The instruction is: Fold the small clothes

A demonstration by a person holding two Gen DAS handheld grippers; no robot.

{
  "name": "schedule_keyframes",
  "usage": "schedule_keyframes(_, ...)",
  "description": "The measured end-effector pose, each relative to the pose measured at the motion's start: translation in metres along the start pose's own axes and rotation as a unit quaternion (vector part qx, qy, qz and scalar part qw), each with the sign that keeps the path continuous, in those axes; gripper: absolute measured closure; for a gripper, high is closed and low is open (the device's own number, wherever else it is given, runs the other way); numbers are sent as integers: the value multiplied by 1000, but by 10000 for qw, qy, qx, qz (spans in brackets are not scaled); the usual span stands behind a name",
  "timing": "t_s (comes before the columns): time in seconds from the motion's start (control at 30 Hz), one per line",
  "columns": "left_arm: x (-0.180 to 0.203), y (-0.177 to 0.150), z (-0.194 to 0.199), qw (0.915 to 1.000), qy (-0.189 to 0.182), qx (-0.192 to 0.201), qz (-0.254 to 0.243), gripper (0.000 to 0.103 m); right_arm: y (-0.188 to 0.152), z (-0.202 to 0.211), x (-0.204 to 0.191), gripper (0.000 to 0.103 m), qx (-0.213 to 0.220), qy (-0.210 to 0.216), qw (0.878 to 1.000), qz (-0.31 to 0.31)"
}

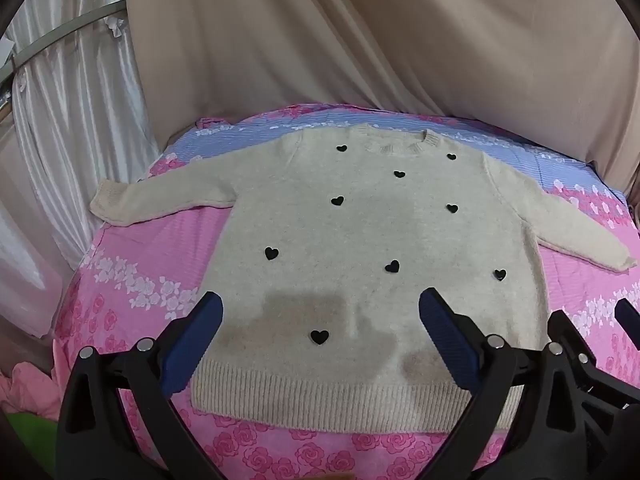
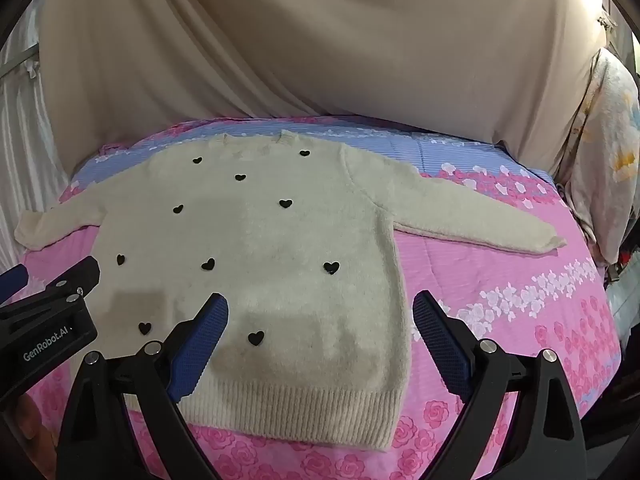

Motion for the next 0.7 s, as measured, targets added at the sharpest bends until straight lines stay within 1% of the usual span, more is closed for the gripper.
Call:
schedule_keyframes(0.17, -1, 0, -2, 10000, 7, -43, -3, 7, 1, 1, 5, 12, 7, 4, 10000, 67)
schedule_keyframes(0.33, 1, -1, -3, 10000, 27, 9, -75, 7, 3, -3, 12, 12, -53, -11, 10000, 50)
schedule_keyframes(0.37, 2, -2, -3, 10000, 13, 8, -71, 7, 0, -2, 6, 12, -36, -59, 10000, 58)
schedule_keyframes(0.6, 1, -1, -4, 9999, 52, 32, -106, 7, 1, -1, 9, 12, -24, -25, 10000, 87)
schedule_keyframes(0.63, 7, -3, 0, 9999, 64, 41, -147, 7, 1, -1, 9, 12, -19, -18, 10000, 88)
schedule_keyframes(0.7, 7, -3, 0, 9999, 78, 35, -147, 7, 2, -2, 5, 12, -38, -27, 10000, 75)
Point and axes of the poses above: each gripper's, at about its wrist camera, not at the fingertips, and z roughly against the way its jaws point, x to its right, y to its top, the point moved 8 cm from there along -z, roughly the way its jaws point, and after that the axes turned 10 degrees about x, right-handed, at the moved point
